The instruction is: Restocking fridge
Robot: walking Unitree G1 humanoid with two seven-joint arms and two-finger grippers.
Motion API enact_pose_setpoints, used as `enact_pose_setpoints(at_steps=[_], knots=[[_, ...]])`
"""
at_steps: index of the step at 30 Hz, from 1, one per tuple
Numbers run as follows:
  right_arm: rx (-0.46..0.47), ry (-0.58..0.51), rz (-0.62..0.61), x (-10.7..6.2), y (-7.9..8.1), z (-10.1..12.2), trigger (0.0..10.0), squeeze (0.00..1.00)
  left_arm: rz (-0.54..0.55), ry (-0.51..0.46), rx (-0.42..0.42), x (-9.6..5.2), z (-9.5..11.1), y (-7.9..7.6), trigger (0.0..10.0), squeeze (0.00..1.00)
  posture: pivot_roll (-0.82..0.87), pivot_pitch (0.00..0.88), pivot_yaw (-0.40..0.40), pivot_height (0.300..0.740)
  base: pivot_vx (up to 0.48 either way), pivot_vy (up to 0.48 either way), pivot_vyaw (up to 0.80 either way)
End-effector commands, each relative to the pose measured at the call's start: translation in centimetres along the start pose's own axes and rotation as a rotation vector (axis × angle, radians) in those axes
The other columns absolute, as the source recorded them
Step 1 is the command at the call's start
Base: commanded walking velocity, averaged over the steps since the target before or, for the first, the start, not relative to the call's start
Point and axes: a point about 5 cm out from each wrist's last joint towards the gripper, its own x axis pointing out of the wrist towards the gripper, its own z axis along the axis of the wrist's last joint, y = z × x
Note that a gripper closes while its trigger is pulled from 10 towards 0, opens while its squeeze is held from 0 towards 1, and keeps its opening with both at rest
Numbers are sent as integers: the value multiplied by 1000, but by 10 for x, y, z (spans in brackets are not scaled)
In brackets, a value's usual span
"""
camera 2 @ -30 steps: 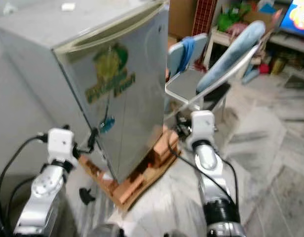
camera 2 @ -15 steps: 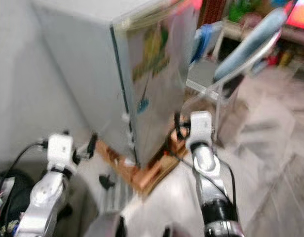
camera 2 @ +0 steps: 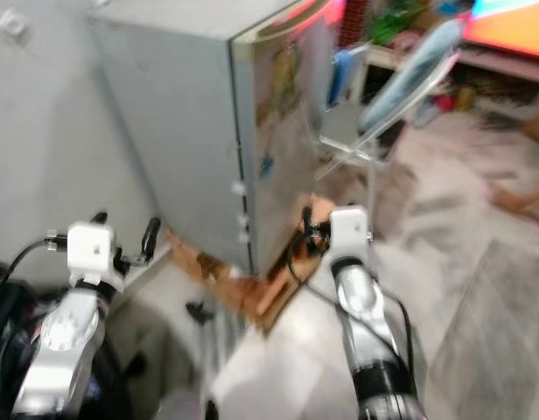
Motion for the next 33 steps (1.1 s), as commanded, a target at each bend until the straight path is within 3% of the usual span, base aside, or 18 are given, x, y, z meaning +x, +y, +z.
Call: enact_pose_setpoints(at_steps=[1,12,26,33], knots=[[-11,-15,-15,2,-7,5,10000,0,-26,-18,-9,1,2,-7,10000,0,153,60,1,740,480,0,-663],[-14,-15,-4,1,-6,5,10000,0,-18,-15,-28,3,1,-9,10000,0,152,68,-7,740,479,0,-718],[-25,-2,11,1,-5,3,10000,0,5,-8,-34,7,0,-9,10000,0,147,62,-12,740,393,208,0],[-26,3,16,0,-5,2,10000,0,11,-16,-29,8,2,-10,10000,0,146,63,-10,740,0,78,0]])
